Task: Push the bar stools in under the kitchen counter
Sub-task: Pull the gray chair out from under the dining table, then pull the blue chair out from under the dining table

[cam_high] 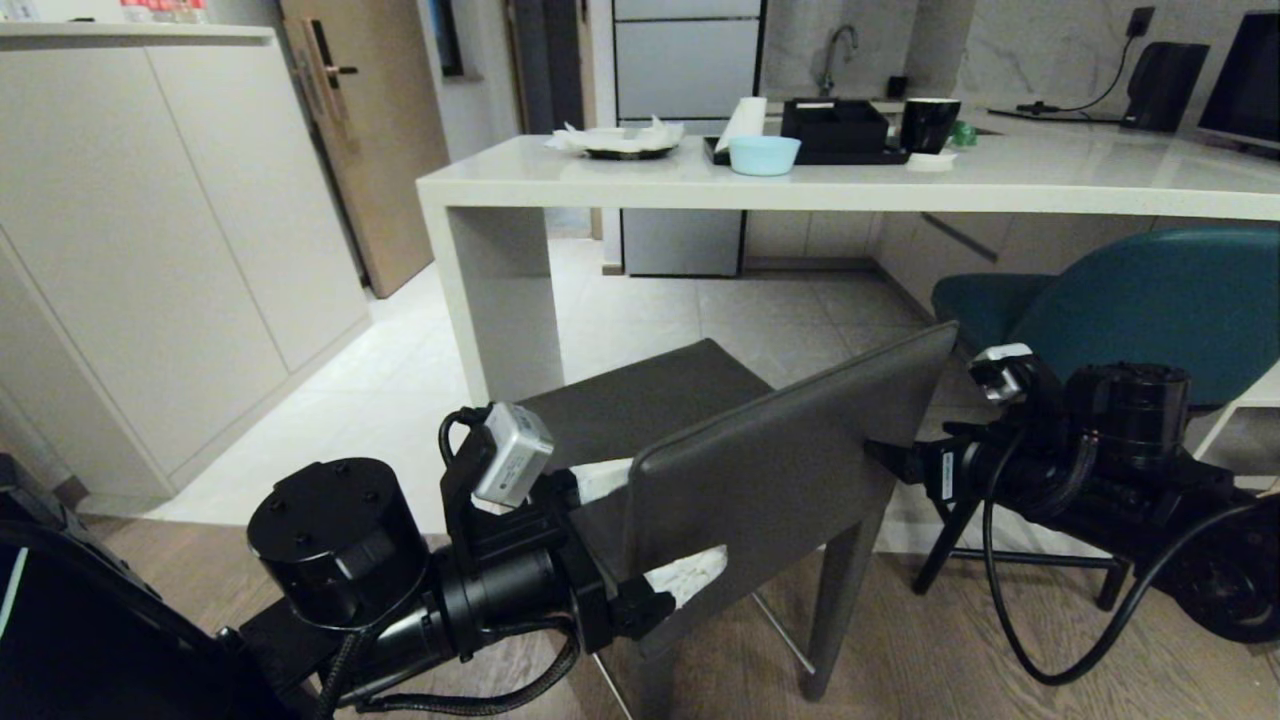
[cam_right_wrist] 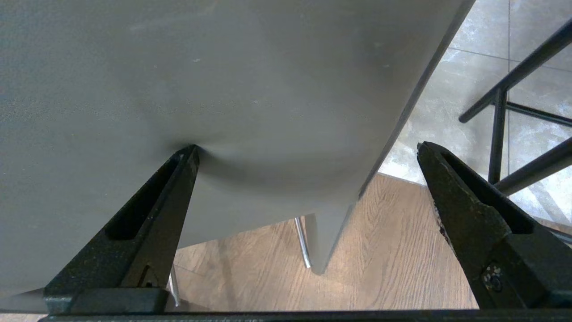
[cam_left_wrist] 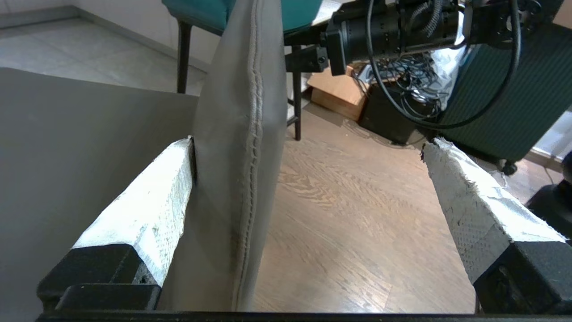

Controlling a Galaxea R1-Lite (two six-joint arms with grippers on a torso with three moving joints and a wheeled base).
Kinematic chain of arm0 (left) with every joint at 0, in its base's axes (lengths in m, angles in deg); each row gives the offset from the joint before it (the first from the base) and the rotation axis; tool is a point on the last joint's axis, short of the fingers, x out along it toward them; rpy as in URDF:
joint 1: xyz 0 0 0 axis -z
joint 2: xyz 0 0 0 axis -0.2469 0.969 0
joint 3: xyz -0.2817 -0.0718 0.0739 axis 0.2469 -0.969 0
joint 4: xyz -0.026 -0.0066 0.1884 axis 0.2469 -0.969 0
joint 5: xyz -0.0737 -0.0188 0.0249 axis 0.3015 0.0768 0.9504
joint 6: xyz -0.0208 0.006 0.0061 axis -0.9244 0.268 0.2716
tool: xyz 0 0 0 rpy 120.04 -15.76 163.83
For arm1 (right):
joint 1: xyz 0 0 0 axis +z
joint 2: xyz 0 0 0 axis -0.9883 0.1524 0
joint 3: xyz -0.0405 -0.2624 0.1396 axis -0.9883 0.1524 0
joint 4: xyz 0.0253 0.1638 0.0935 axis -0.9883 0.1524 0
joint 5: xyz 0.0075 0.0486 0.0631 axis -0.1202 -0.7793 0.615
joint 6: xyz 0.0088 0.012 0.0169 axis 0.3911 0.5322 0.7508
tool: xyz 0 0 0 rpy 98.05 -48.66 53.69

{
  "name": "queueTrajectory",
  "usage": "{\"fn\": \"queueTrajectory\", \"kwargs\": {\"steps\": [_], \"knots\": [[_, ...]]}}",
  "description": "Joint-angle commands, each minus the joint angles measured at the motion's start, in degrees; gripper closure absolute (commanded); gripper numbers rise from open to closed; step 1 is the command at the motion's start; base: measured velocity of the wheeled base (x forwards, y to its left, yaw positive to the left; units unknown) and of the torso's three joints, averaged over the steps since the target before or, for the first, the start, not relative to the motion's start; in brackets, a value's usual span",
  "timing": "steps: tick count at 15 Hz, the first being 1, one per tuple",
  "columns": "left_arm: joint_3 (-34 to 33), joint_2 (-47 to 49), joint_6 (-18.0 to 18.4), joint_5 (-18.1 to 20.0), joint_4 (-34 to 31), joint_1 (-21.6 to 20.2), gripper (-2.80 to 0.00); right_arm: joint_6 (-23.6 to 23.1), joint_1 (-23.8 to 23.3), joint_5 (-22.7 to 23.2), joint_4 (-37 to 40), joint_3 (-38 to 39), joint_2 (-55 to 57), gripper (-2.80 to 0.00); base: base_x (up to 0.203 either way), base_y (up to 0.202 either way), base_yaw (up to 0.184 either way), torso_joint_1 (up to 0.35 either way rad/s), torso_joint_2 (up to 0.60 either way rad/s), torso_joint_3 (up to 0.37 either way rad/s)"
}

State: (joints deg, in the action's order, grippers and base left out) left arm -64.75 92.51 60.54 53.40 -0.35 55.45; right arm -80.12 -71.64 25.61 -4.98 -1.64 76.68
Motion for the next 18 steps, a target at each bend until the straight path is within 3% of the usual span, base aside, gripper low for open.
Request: {"fn": "queueTrajectory", "kwargs": {"steps": [1,4,8,11,13,15,18], "knots": [[0.2,0.1,0.0,0.0,0.5,-0.1,-2.8,-0.1,-0.1,0.0,-0.2,-0.2,0.1,-2.8,0.0,0.0,0.0,0.0,0.0,0.0],[-0.1,-0.4,0.0,-0.8,0.6,-2.7,-2.8,-0.1,-0.1,-0.7,-0.2,0.3,-1.3,-2.8,0.0,0.0,0.0,0.0,0.0,0.0],[-2.1,-2.4,0.2,-3.9,0.7,-14.4,-2.8,0.2,-0.2,-1.9,0.7,1.2,-9.0,-2.8,0.0,0.0,0.0,0.0,0.0,0.0],[-3.9,-5.1,1.4,-11.4,0.5,-22.6,-2.8,0.5,-0.1,-2.1,4.7,2.9,-18.4,-2.8,0.0,0.0,0.0,0.0,0.0,0.0],[-5.6,-7.4,2.0,-16.6,-0.5,-26.8,-2.8,1.0,-0.1,-5.2,7.2,3.6,-24.8,-2.8,0.0,0.0,0.0,0.0,0.0,0.0],[-7.6,-9.4,2.1,-19.3,-1.7,-27.5,-2.8,3.1,0.1,-11.1,8.4,4.0,-28.7,-2.8,0.0,0.0,0.0,0.0,0.0,0.0],[-7.3,-10.8,2.1,-24.4,-1.7,-27.7,-2.8,3.4,0.0,-12.4,9.2,5.6,-32.6,-2.8,0.0,0.0,0.0,0.0,0.0,0.0]]}}
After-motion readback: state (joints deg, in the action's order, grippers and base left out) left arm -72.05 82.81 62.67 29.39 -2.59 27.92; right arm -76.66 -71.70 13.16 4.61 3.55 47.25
